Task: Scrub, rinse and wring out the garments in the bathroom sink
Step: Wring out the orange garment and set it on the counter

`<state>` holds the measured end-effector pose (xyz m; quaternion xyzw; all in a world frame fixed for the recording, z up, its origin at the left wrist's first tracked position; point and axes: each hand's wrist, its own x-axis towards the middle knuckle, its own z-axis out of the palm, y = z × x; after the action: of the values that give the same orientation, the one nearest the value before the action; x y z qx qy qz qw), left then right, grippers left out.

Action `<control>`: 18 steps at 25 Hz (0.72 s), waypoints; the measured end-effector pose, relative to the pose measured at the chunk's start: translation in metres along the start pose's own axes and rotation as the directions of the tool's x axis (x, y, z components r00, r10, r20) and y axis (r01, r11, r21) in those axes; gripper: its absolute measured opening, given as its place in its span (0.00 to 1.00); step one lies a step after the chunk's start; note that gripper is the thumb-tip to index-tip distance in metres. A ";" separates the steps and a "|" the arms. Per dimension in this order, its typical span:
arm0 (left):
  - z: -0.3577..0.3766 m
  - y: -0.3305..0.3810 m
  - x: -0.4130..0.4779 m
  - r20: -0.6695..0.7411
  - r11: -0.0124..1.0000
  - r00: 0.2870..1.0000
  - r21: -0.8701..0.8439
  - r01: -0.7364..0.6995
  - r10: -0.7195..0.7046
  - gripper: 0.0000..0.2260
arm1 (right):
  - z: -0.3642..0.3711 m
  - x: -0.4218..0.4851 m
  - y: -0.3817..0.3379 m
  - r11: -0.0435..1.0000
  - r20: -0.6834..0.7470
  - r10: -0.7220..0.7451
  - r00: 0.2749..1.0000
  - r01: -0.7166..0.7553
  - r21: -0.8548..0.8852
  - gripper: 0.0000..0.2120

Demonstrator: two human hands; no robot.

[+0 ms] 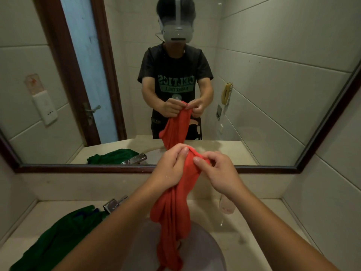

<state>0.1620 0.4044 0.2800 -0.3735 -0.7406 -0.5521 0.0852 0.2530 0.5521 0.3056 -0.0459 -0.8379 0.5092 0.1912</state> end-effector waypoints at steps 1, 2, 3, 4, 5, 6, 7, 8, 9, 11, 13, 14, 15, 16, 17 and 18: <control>-0.006 0.000 0.003 0.024 0.999 0.999 0.047 -0.026 0.024 0.12 | 0.000 0.004 0.000 0.995 -0.053 -0.058 0.997 0.054 -0.078 0.06; -0.011 -0.003 0.003 0.036 0.992 0.997 0.110 -0.068 0.065 0.12 | 0.000 0.006 -0.002 0.996 -0.072 -0.068 0.995 0.064 -0.061 0.08; -0.015 -0.006 0.001 0.034 0.976 0.993 0.185 -0.117 0.113 0.12 | 0.002 0.008 -0.008 0.997 -0.062 -0.062 0.996 0.064 0.035 0.09; -0.016 -0.011 -0.003 0.023 0.956 0.989 0.254 -0.148 0.147 0.13 | 0.005 0.010 -0.012 0.994 -0.040 -0.061 0.997 0.064 0.092 0.09; -0.015 -0.016 -0.009 0.004 0.941 0.990 0.309 -0.135 0.141 0.15 | 0.009 0.011 -0.018 0.991 -0.029 -0.080 0.996 0.083 0.105 0.09; -0.012 -0.021 -0.017 -0.019 0.936 0.995 0.343 -0.086 0.098 0.16 | 0.013 0.012 -0.022 0.992 -0.033 -0.114 0.993 0.116 0.055 0.10; -0.008 -0.026 -0.027 -0.040 0.932 0.999 0.362 -0.012 0.028 0.17 | 0.016 0.013 -0.026 0.989 -0.039 -0.144 0.989 0.145 0.014 0.11; -0.005 -0.035 -0.036 -0.055 0.932 0.997 0.356 0.068 -0.052 0.17 | 0.018 0.014 -0.031 0.987 -0.060 -0.158 0.986 0.158 0.000 0.11; -0.002 -0.043 -0.047 -0.071 0.937 0.991 0.325 0.127 -0.110 0.14 | 0.017 0.017 -0.034 0.989 -0.090 -0.143 0.986 0.146 0.026 0.12; -0.002 -0.056 -0.067 -0.132 0.963 0.980 0.209 0.172 -0.146 0.09 | 0.010 0.022 -0.039 0.986 -0.139 -0.107 0.984 0.123 0.111 0.12; 0.001 -0.055 -0.075 -0.168 0.972 0.966 0.098 0.214 -0.196 0.07 | 0.003 0.024 -0.043 0.978 -0.142 -0.098 0.985 0.122 0.169 0.12; 0.005 -0.051 -0.073 -0.151 0.976 0.966 0.034 0.217 -0.209 0.08 | 0.002 0.024 -0.045 0.976 -0.132 -0.103 0.986 0.126 0.176 0.13; 0.012 -0.042 -0.068 -0.111 0.978 0.972 -0.032 0.206 -0.209 0.13 | 0.003 0.023 -0.044 0.978 -0.121 -0.107 0.987 0.126 0.167 0.13; 0.020 -0.036 -0.062 -0.076 0.977 0.977 -0.095 0.190 -0.197 0.17 | 0.005 0.020 -0.044 0.979 -0.104 -0.109 0.989 0.125 0.160 0.12; 0.027 -0.030 -0.057 -0.060 0.979 0.982 -0.107 0.172 -0.179 0.17 | 0.007 0.018 -0.043 0.979 -0.089 -0.109 0.990 0.123 0.160 0.12; 0.033 -0.027 -0.052 -0.070 0.985 0.987 -0.102 0.136 -0.144 0.14 | 0.007 0.015 -0.043 0.979 -0.083 -0.109 0.991 0.122 0.166 0.11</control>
<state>0.1907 0.4066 0.2198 -0.3028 -0.7334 -0.6060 0.0563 0.2417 0.5297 0.3448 0.0008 -0.7849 0.5652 0.2541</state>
